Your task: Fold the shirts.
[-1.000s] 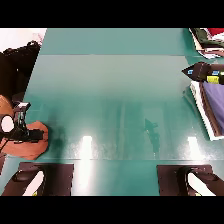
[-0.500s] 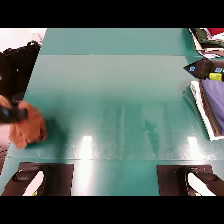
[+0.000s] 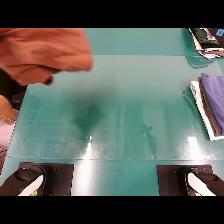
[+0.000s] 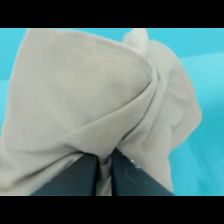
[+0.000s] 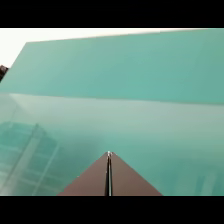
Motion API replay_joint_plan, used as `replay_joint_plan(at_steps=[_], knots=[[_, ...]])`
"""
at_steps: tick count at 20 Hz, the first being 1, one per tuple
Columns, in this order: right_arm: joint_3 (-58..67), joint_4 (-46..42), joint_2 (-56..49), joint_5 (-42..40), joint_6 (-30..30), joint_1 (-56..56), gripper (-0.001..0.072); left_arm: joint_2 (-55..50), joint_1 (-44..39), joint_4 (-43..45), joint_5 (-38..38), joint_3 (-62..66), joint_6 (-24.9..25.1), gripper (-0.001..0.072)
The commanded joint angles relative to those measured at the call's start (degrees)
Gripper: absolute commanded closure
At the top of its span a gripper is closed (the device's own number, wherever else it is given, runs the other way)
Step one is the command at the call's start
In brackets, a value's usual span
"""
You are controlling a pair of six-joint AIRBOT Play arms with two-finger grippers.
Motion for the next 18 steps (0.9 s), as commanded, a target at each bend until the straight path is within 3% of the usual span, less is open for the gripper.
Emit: replay_joint_plan(at_steps=[1,5,7,10,13,18], knots=[[1.4,0.0,0.0,0.7,0.0,0.0,0.0697,-10.8,-10.9,-0.8,-0.9,2.7,2.9,0.0684],[1.4,0.0,0.0,1.4,0.0,0.0,0.0697,-28.0,-23.5,-2.3,-5.7,2.7,3.3,0.0663],[1.4,0.0,0.0,1.4,0.0,0.0,0.0697,-34.2,-26.3,-4.9,-4.1,2.7,4.9,0.0125],[1.4,-0.1,0.0,1.5,0.0,0.0,0.0697,-37.7,-24.8,-2.0,-2.9,2.7,6.1,0.0103],[1.4,-0.1,0.0,1.5,0.0,0.0,0.0697,-37.7,-16.5,-0.1,-2.1,2.1,5.8,0.0103],[1.4,-0.1,0.0,2.3,0.0,0.0,0.0697,-37.9,0.5,-13.5,5.6,-9.3,5.9,0.0103]])
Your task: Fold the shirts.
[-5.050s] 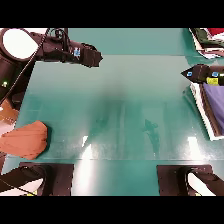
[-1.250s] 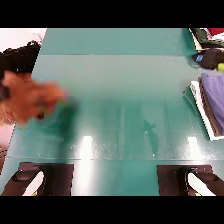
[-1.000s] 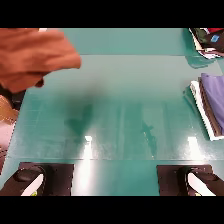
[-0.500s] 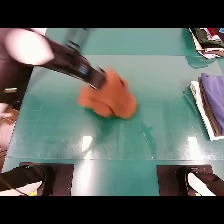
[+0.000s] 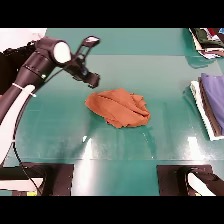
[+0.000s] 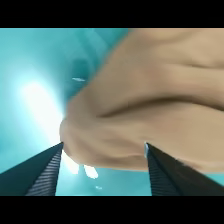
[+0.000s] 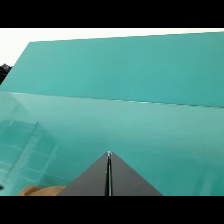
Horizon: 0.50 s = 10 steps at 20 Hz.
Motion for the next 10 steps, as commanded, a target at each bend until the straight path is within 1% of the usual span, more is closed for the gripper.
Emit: replay_joint_plan(at_steps=[1,3,5,7,8,10], knots=[[0.0,0.0,-0.1,1.0,0.0,0.0,0.0697,-0.9,10.8,-12.2,5.7,-9.0,1.3,0.0103],[0.0,-0.2,-0.1,2.0,0.0,0.0,0.0697,-2.2,14.2,-18.4,6.8,-14.0,5.7,0.0103],[0.0,-0.5,-0.1,2.9,0.0,0.0,0.0697,-4.2,14.4,-20.4,7.7,-16.3,10.3,0.0103],[-0.1,-0.5,-0.9,3.5,0.0,0.0,0.0697,-6.5,14.3,-25.0,8.5,-16.4,13.4,0.0104],[-0.1,-0.4,-1.6,4.2,0.0,0.0,0.0697,-7.5,14.3,-27.3,9.2,-16.4,14.2,0.0104],[-0.1,-0.3,-3.5,6.5,0.0,0.0,0.0697,-8.8,14.3,-29.2,10.3,-16.4,14.6,0.0105]])
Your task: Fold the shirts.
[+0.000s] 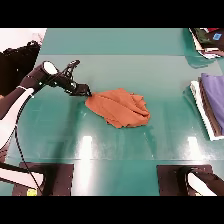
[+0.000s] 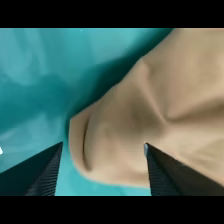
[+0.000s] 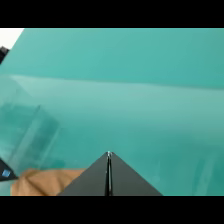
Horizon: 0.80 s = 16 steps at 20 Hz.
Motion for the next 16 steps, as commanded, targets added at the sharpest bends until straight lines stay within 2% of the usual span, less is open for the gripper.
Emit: replay_joint_plan(at_steps=[1,4,5,6,7,9,11,12,14,15,16], knots=[[0.0,0.1,-2.8,4.2,0.0,0.0,0.0697,-2.6,0.7,-5.9,2.1,-1.0,3.1,0.0105],[0.0,0.0,-6.6,7.2,0.0,0.0,0.0697,-2.9,0.7,-6.5,2.3,-1.0,4.1,0.0106],[0.0,0.1,-8.1,8.1,0.0,0.0,0.0697,-2.9,0.7,-6.5,2.5,-1.0,4.0,0.0202],[0.0,0.1,-9.6,9.3,0.1,0.0,0.0697,-2.9,0.7,-6.4,3.0,-1.0,4.1,0.0451],[0.0,0.0,-11.3,10.9,0.4,0.0,0.0697,-2.9,0.7,-6.5,4.0,-1.0,4.7,0.0665],[-1.5,0.0,-14.4,13.6,3.3,0.0,0.0697,-2.9,0.7,-6.5,5.5,-1.0,4.9,0.0682],[-7.5,0.1,-15.8,13.7,3.5,0.1,0.0696,-2.7,0.7,-5.7,5.4,-0.5,5.0,0.0682],[-11.5,0.1,-16.5,13.9,3.5,0.5,0.0645,-2.5,0.7,-5.7,5.5,-0.4,5.0,0.0682],[-18.9,0.2,-18.4,13.9,3.5,2.1,0.0235,-2.4,0.7,-5.7,5.5,-0.3,5.0,0.0682],[-22.4,0.4,-19.8,13.8,3.4,3.6,0.0195,-2.4,0.7,-5.7,5.4,-0.3,5.0,0.0682],[-25.0,0.5,-21.2,13.4,3.4,5.3,0.0195,-2.4,0.7,-5.7,5.5,-0.3,5.0,0.0682]])
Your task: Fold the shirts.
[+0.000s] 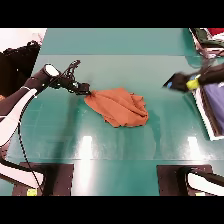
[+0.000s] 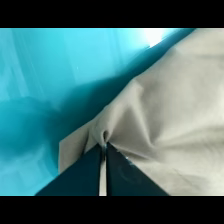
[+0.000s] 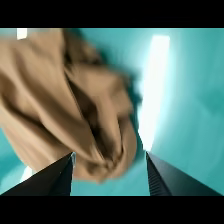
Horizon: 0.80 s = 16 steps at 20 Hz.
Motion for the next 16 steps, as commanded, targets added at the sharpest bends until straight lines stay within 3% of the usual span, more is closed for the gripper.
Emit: replay_joint_plan(at_steps=[1,5,6,8,9,10,13,16], knots=[[-10.2,0.5,-4.4,-0.5,-0.2,4.6,0.0195,0.1,0.0,0.1,0.2,0.1,0.1,0.0682],[-14.0,0.5,-8.1,-8.1,-0.5,10.1,0.0218,0.1,0.0,0.2,0.0,0.1,0.4,0.0682],[-13.5,0.4,-8.6,-9.1,-0.5,11.0,0.0314,0.1,0.0,0.2,-0.2,0.1,0.6,0.0682],[-12.2,-0.1,-9.4,-10.7,-0.5,12.0,0.0419,0.1,0.0,0.1,-0.9,0.2,0.5,0.0682],[-11.5,-0.1,-9.6,-10.9,-0.5,12.1,0.0514,0.1,0.0,0.1,-1.8,0.3,0.5,0.0682],[-10.8,-0.1,-9.6,-11.0,-0.5,12.0,0.0694,0.1,0.0,0.2,-3.1,1.1,0.5,0.0682],[-7.5,-2.8,-6.4,-11.2,-0.6,12.0,0.0699,4.3,0.1,1.6,-3.8,4.3,0.3,0.0683],[-1.7,-5.1,1.8,-11.0,0.0,11.6,0.0698,14.9,0.1,8.4,-3.3,9.5,0.1,0.0683]])
